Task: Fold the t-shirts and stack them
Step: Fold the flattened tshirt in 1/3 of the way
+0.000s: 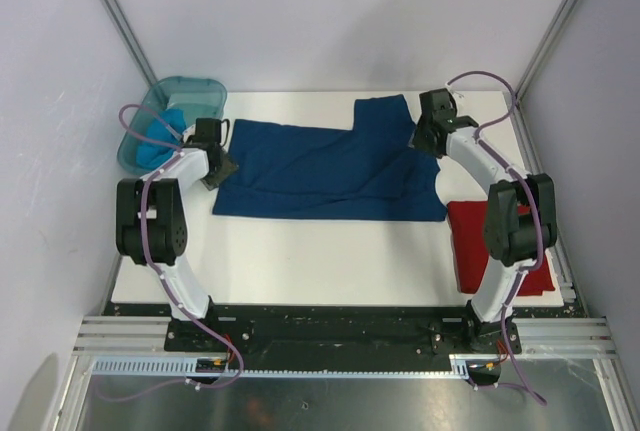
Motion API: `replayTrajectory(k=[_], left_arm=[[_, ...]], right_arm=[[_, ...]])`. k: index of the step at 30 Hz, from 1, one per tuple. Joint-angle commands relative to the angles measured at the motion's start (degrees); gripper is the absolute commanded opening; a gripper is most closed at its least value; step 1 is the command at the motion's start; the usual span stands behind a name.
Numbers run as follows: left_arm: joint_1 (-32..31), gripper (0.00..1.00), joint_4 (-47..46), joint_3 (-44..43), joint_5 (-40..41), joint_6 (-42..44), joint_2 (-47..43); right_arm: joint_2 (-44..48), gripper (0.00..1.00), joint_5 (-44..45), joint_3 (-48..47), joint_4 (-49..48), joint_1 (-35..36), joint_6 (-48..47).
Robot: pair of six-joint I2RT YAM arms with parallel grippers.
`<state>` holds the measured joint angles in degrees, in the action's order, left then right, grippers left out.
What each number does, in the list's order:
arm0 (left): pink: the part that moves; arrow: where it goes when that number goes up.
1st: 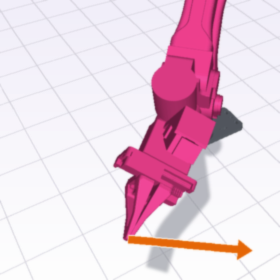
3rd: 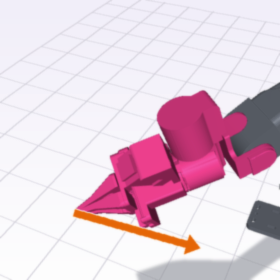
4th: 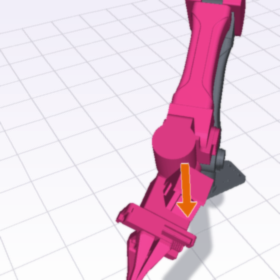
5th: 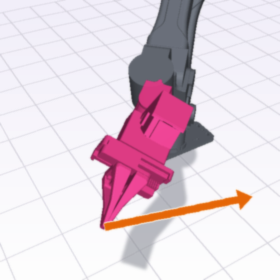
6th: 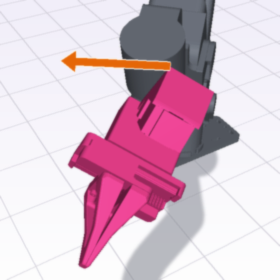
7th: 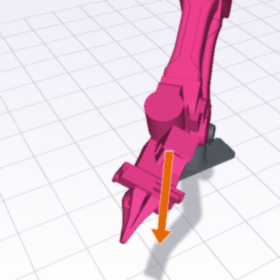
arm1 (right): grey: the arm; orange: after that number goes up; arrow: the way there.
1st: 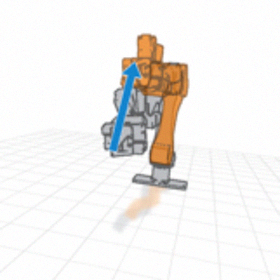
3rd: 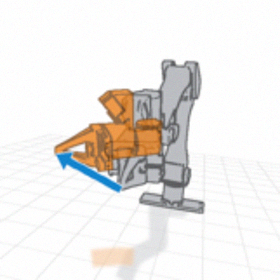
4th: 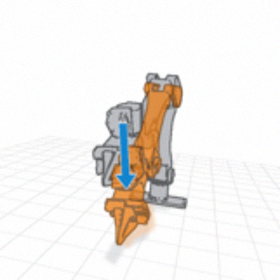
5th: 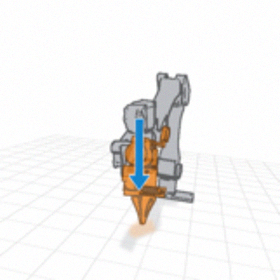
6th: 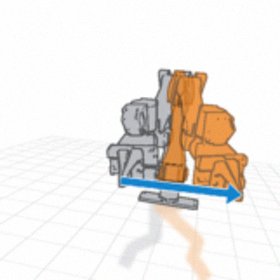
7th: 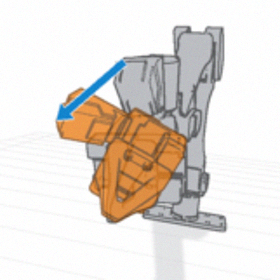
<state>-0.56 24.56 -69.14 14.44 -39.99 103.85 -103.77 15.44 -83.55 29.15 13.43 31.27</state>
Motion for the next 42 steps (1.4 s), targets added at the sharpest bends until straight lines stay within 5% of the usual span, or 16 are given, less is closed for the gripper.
replayTrajectory(k=[1,5,9,14,35,42], left_arm=[[0.38,0.65,-1.87,-1.03,-4.76,4.83,-4.73],[0.38,0.71,-2.04,1.92,-7.54,5.73,-9.24],[0.38,0.71,-2.02,5.76,-9.61,5.43,-13.26],[0.38,0.7,-2.04,9.18,-11.73,5.11,-16.7],[0.38,0.67,-2.01,10.02,-12.55,6.08,-17.53],[0.38,0.66,-1.96,9.95,-12.63,6.02,-17.44]], right_arm=[[-1.47,0.53,-0.62,-5.87,0.79,1.84,-3.15],[2.15,0.54,-1.79,-1.68,1.31,4.04,-1.3],[5.0,0.41,-4.75,6.59,0.9,5.04,2.07],[4.46,0.37,-6.95,12.16,-1.63,5.83,4.26],[-3.26,0.38,-10.32,13.41,-5.71,6.4,7.66],[-3.8,0.3,-9.78,13.33,-7.18,6.52,7.48]])
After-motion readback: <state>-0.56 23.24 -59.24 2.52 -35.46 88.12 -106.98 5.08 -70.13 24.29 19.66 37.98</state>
